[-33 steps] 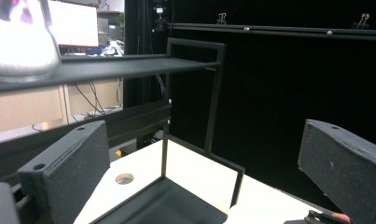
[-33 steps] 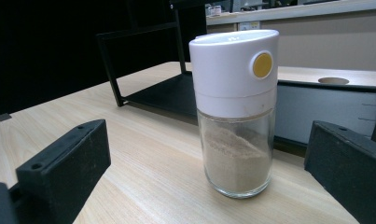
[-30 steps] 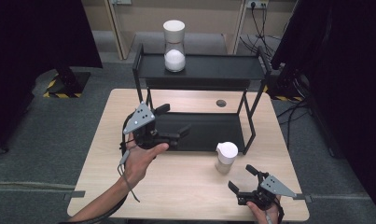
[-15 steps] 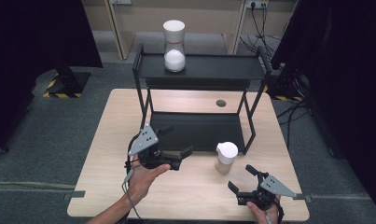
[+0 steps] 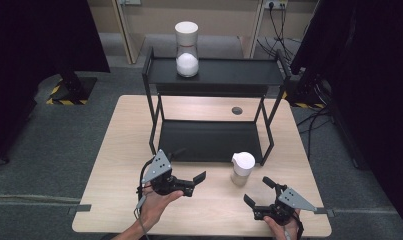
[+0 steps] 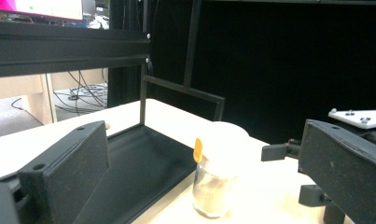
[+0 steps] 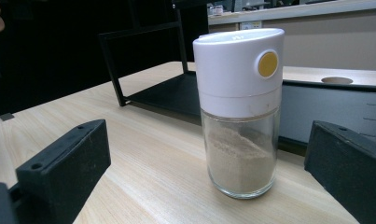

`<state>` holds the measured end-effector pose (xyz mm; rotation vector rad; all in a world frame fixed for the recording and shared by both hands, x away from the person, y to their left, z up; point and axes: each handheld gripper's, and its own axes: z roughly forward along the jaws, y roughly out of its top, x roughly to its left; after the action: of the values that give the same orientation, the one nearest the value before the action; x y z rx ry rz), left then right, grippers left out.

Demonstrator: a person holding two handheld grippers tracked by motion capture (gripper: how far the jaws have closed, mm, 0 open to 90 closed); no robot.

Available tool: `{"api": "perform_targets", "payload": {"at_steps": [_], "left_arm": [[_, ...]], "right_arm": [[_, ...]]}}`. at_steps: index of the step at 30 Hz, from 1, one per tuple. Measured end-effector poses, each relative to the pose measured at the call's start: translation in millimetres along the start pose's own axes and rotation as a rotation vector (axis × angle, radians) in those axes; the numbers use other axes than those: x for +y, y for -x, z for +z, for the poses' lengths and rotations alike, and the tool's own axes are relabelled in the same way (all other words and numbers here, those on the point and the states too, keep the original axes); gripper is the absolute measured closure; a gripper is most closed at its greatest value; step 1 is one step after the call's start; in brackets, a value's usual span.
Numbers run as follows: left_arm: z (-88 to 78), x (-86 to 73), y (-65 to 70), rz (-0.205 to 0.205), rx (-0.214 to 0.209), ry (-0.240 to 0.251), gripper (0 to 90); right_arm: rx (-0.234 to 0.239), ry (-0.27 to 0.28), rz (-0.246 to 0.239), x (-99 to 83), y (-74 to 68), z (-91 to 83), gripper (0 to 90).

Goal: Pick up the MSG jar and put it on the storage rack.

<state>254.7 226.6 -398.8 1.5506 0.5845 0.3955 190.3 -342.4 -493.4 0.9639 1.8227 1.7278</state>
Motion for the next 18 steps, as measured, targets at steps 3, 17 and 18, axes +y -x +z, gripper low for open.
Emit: {"api": "perform_targets", "payload": {"at_steps": [3, 17, 18], "left_arm": [[-0.2, -6.3, -0.7, 0.002, 0.006, -0.007, 1.0], [-2.6, -41.0, -8.7, 0.011, 0.034, 0.008, 0.8], [-2.7, -42.8, -8.8, 0.013, 0.035, 0.01, 0.8]], "right_arm": [[0.001, 0.0, 0.0, -0.1, 0.0, 0.1, 0.6], [0.004, 0.0, -0.001, -0.3, 0.2, 1.0, 0.6], [0.004, -0.001, 0.0, -0.3, 0.2, 1.1, 0.6]]}}
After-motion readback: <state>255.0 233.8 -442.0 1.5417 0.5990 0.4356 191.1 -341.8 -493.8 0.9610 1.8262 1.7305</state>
